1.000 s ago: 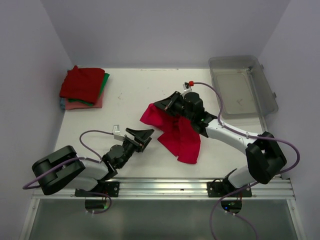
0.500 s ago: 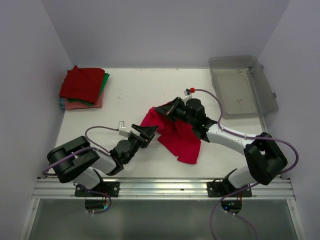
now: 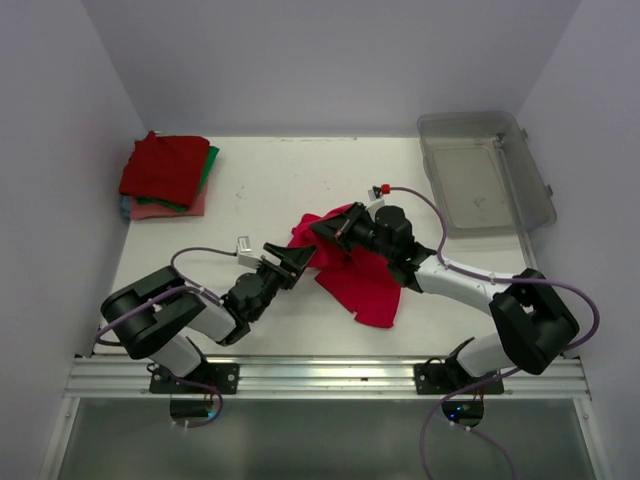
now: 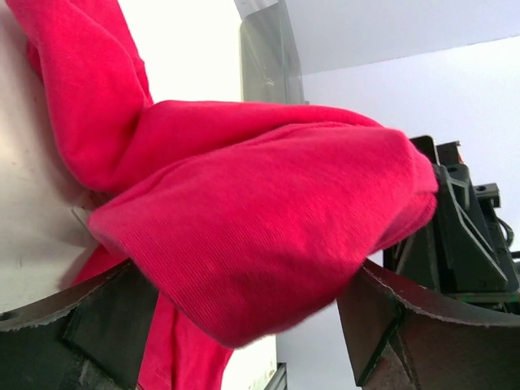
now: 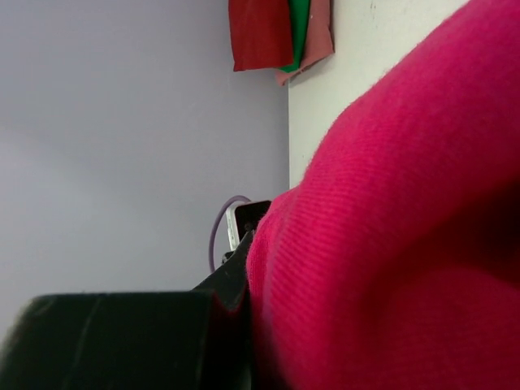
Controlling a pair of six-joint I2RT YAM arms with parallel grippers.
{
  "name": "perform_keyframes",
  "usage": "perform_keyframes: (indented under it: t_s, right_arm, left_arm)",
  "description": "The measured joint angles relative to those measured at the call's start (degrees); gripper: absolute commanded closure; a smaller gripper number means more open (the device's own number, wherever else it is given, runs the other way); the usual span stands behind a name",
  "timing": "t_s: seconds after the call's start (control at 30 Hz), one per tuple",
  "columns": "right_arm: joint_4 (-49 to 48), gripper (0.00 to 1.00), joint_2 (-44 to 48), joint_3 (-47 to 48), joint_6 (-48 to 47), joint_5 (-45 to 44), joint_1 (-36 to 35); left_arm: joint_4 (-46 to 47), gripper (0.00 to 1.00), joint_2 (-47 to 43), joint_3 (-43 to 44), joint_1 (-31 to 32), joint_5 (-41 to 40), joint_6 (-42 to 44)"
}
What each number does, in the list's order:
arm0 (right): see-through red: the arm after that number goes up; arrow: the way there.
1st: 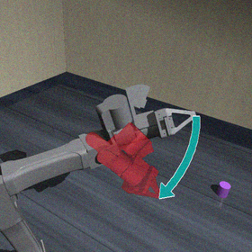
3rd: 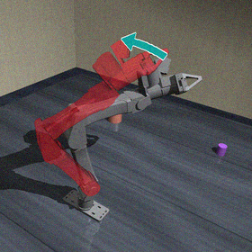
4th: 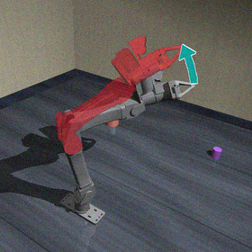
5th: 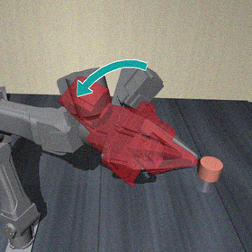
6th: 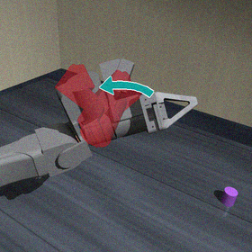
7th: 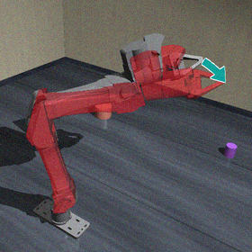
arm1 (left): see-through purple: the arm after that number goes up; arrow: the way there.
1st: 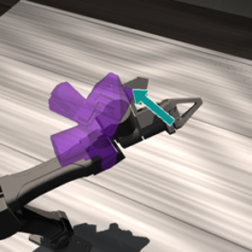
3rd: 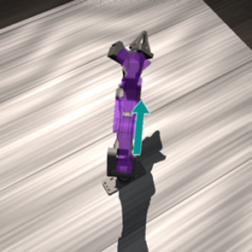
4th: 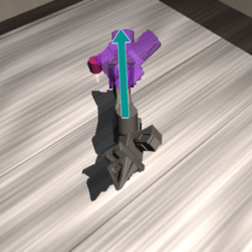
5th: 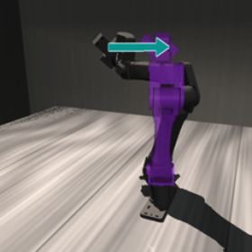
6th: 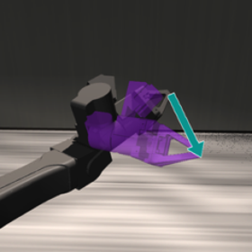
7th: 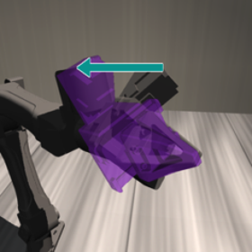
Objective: Fold and stack the t-shirts
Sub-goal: Flatten the tshirt out
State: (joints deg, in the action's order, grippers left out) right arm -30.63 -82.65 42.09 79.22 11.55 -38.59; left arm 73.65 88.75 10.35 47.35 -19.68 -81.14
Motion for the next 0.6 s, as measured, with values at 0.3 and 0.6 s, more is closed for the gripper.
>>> perform_keyframes:
  t_s: [0.3, 0.6]
  right_arm:
    - [0.8, 1.00, 0.8, -0.2, 0.0, 0.2, -0.3]
    - [10.4, 1.00, 3.2, 0.3, -3.5, 1.7, -0.3]
  left_arm:
    - [0.5, 0.54, 3.3, 0.6, -2.8, 3.5, 0.8]
    - [0.3, 0.99, 2.3, 0.4, -6.9, 7.3, 1.6]
